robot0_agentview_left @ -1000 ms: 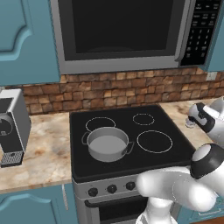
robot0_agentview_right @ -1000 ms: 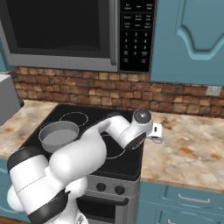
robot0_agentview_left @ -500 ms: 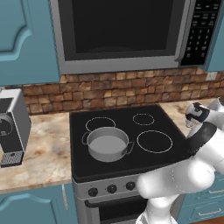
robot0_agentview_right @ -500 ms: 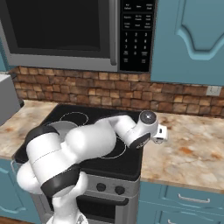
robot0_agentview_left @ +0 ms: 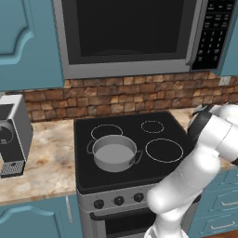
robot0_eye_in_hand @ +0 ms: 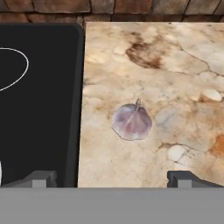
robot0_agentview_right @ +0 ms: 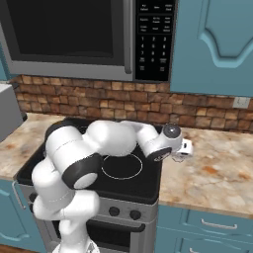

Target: Turn on the burner for the pot on the stove. Wait thirty seconds for the pot to heat up. Then add the garlic to the pot.

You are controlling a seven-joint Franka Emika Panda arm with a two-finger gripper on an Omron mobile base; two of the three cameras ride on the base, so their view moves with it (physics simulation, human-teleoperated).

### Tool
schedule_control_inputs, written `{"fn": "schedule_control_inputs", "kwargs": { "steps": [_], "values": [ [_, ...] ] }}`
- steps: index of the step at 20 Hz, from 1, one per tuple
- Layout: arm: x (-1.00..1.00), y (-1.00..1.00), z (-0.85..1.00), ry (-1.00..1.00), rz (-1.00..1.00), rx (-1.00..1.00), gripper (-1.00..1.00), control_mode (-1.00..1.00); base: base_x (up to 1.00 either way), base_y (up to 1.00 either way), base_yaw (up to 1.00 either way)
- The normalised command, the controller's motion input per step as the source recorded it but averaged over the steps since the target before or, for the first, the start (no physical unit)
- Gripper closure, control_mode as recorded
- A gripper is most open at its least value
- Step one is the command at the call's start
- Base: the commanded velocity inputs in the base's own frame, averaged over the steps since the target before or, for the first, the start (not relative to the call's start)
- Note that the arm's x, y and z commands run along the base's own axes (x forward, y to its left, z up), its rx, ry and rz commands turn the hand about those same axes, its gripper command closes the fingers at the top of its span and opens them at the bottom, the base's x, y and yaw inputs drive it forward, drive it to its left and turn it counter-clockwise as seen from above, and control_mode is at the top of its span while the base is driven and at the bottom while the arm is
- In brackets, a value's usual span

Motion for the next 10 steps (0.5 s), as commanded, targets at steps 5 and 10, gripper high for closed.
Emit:
{"fn": "schedule_control_inputs", "kwargs": {
  "steps": [5,10],
  "values": [
    [0.28,-0.23,-0.19,0.00,0.00,0.02,-1.00,-1.00,0.00,0.00,0.00],
    [0.28,-0.26,-0.23,0.02,0.00,0.04,-1.00,-1.00,0.00,0.00,0.00]
  ]
}}
